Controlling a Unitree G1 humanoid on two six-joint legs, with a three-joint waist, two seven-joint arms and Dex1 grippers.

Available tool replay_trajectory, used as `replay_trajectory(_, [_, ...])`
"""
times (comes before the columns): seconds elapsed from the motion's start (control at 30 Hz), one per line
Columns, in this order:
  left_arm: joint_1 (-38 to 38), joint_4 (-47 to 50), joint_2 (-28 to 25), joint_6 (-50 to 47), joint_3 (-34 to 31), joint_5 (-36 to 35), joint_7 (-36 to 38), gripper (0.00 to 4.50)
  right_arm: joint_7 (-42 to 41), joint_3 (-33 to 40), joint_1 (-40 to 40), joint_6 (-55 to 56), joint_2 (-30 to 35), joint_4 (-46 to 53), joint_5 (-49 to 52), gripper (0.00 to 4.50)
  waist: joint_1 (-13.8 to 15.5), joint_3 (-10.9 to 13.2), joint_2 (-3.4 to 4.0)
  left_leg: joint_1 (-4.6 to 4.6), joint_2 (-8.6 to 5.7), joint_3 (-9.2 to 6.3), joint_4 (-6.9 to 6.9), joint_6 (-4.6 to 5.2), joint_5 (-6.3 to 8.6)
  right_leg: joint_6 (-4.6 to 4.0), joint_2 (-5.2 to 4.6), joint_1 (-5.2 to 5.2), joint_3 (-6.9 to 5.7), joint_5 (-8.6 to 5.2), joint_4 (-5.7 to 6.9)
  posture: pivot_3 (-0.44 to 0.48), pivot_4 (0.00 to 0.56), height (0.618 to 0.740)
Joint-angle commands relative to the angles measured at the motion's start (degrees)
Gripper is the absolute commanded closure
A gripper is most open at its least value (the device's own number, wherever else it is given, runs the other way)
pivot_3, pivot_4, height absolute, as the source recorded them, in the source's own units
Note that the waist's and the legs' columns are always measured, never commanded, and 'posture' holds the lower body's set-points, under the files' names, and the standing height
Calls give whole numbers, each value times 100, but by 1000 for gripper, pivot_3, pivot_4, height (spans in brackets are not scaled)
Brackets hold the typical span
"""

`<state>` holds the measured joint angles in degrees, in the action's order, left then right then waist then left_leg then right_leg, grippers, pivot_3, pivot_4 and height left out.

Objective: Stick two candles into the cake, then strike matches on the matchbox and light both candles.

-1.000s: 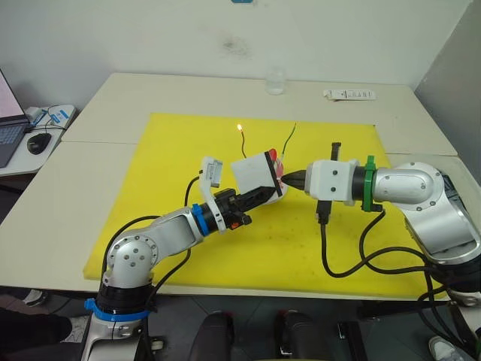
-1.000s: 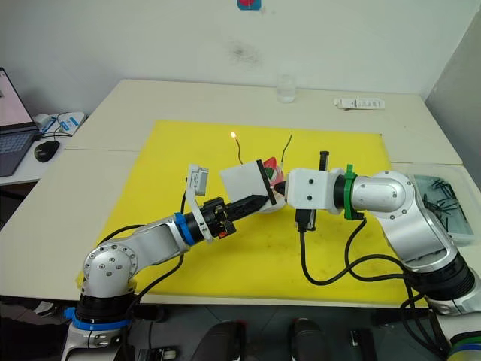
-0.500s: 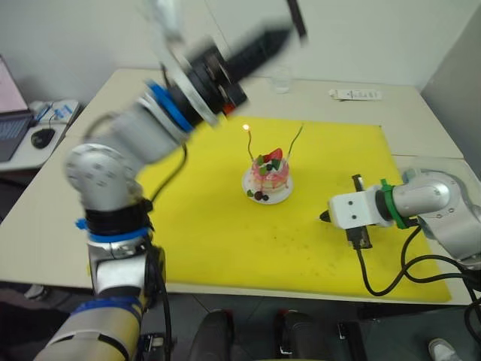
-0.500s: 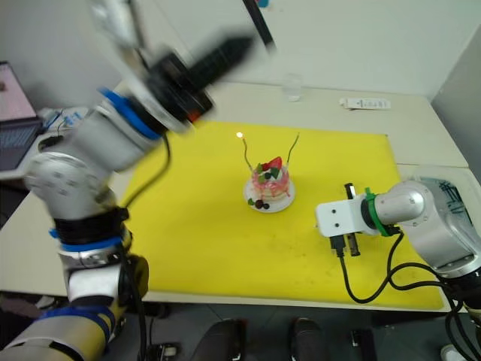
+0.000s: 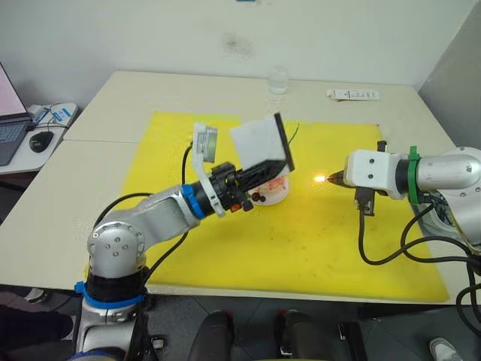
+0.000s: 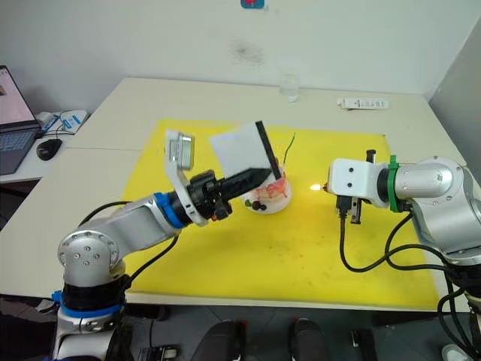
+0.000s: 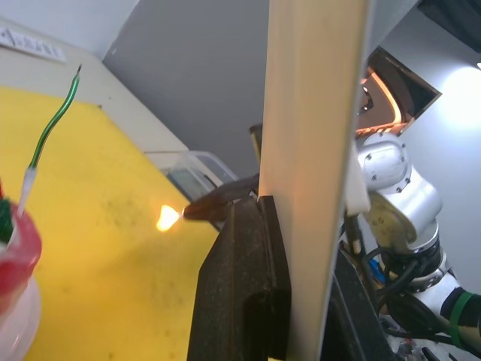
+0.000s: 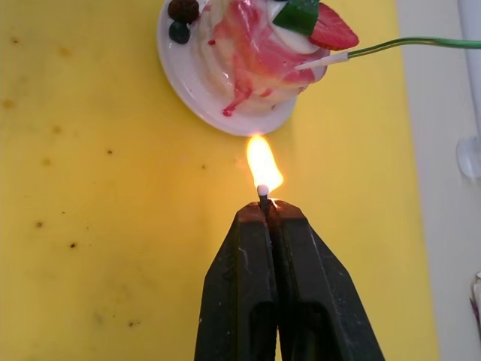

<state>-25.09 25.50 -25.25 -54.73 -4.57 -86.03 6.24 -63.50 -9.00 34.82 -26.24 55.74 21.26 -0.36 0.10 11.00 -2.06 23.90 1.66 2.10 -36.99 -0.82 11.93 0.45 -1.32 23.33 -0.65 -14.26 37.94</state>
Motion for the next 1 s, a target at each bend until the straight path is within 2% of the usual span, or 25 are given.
replay_trajectory(0.03, [332,443,-261,-3,25,190,364,4500,138,172,155,14,-50,8,36,4476,-5,0,0,-1,0,1,0,0,0,-1,0,-1,0,1,0,0,150,740])
replay_trajectory(0.17, [820,746,-558,1,91,370,676,4500,380,183,267,28,-285,-187,10,4476,-7,0,0,-1,0,0,-1,0,0,-3,0,-1,0,2,1,0,150,740])
replay_trajectory(0.4, [1307,1085,-746,142,218,803,958,4500,1067,249,571,94,-899,-716,-92,4476,-10,0,0,0,1,-1,2,0,0,-5,1,-1,0,1,-3,0,150,740])
replay_trajectory(0.67, [1447,1173,-684,277,243,1057,1007,4500,1755,156,1079,251,-1529,-1503,-237,4476,-15,0,0,2,2,-1,2,0,0,-6,2,1,0,2,-2,0,150,740])
replay_trajectory(1.0, [1387,1165,-597,295,308,1198,1021,4500,1981,62,1312,568,-1864,-1960,-393,4476,-18,0,0,2,2,-2,3,1,0,-6,4,1,0,1,-2,0,150,740])
